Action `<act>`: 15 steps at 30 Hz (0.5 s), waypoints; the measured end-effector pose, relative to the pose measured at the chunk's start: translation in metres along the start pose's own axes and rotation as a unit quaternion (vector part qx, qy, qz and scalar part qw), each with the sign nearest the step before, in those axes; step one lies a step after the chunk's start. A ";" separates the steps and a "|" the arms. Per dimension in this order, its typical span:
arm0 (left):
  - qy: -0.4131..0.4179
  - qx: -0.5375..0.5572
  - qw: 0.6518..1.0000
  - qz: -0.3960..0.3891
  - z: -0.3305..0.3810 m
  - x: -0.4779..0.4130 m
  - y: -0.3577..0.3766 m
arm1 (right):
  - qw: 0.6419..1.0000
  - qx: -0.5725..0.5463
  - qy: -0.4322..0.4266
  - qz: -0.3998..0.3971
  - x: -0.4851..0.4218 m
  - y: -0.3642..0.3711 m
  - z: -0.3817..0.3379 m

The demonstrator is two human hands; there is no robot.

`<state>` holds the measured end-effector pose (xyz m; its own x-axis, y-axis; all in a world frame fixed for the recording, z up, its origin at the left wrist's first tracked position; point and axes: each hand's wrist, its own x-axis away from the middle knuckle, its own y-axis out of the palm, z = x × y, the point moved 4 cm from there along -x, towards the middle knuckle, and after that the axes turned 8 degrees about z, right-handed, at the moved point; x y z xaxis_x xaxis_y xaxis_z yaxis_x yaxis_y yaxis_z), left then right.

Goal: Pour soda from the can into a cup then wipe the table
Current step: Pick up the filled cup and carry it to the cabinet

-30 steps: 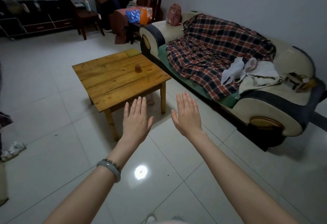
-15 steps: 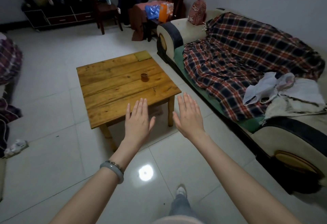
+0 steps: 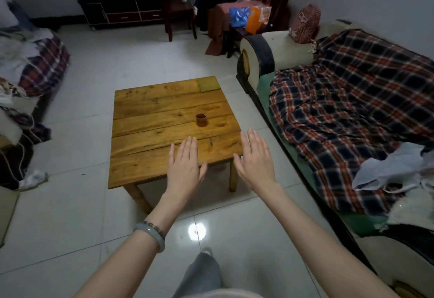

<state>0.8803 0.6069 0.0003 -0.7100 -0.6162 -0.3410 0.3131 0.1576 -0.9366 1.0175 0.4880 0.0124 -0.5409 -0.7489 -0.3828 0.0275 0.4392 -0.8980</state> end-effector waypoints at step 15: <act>-0.069 -0.010 0.997 -0.017 -0.042 -0.187 0.094 | 0.997 -0.030 -0.063 -0.035 -0.204 0.109 0.044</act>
<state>1.0156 0.7695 -0.0278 -0.6263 -0.7215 -0.2952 0.2763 0.1487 -0.9495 1.1680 0.6672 -0.0170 -0.4297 -0.8335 -0.3473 -0.0594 0.4099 -0.9102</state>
